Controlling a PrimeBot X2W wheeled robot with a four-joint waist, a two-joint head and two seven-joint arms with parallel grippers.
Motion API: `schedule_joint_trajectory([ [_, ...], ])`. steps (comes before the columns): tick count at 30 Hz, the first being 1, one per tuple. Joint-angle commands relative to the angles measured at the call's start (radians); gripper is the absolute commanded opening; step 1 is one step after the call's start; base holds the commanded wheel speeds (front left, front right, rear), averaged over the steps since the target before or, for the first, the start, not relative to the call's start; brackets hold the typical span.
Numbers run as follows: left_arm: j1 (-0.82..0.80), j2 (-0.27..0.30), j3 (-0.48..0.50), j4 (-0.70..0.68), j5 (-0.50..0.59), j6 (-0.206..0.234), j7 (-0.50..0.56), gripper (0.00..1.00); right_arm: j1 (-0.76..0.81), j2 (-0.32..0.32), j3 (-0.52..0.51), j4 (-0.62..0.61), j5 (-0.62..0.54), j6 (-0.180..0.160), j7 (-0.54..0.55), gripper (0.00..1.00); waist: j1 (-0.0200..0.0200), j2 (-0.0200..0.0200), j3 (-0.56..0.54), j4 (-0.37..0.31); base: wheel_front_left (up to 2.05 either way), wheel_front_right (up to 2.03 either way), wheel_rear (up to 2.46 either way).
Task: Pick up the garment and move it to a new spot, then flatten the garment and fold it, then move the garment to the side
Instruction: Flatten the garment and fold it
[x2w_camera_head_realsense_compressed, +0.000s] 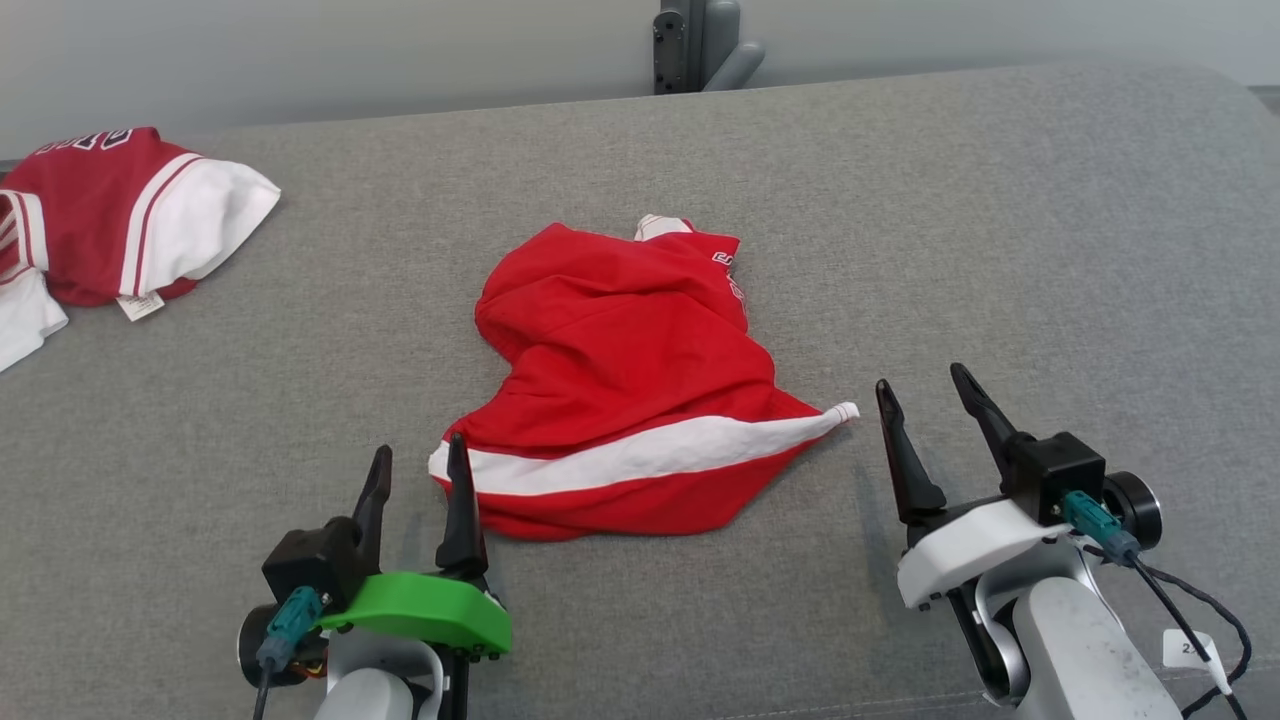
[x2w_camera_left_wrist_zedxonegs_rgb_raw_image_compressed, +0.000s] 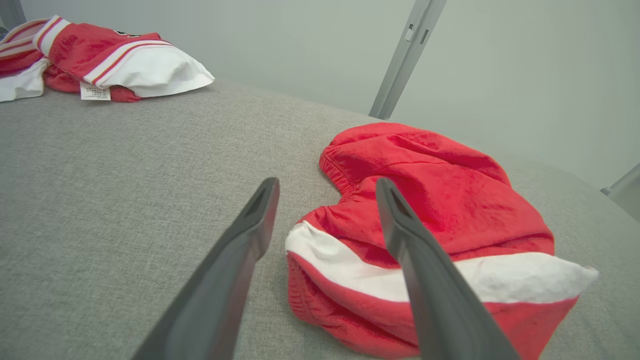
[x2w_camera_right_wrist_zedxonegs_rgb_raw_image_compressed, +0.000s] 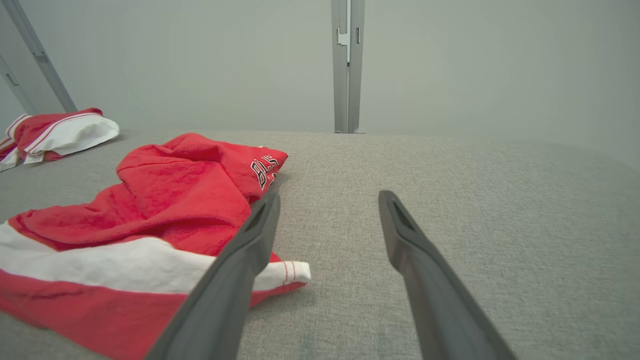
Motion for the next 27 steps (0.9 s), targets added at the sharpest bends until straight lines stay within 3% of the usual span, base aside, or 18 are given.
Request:
schedule_joint_trajectory([
  [1,0.019,0.003,0.01,-0.016,0.022,0.006,-0.001,1.0,-0.019,-0.002,0.001,0.021,-0.007,-0.001,-0.003,1.0,0.0,0.0111,-0.005,0.016,0.0,0.0,0.0],
  [6,0.047,0.002,0.042,-0.071,0.055,0.005,-0.001,1.0,-0.064,-0.002,-0.003,0.125,0.008,-0.001,-0.003,1.0,0.0,0.0111,-0.012,0.043,0.0,0.0,0.0],
  [10,0.075,0.002,0.074,-0.109,0.089,-0.003,0.0,1.0,-0.071,-0.002,-0.007,0.137,0.017,-0.001,-0.003,1.0,0.0,0.0111,-0.018,0.05,0.0,0.0,0.0],
  [27,0.201,0.003,0.216,-0.156,0.222,-0.068,-0.001,1.0,0.14,-0.002,-0.09,-0.15,0.017,-0.001,-0.003,1.0,0.0,0.0111,-0.107,0.012,0.0,0.0,0.0],
])
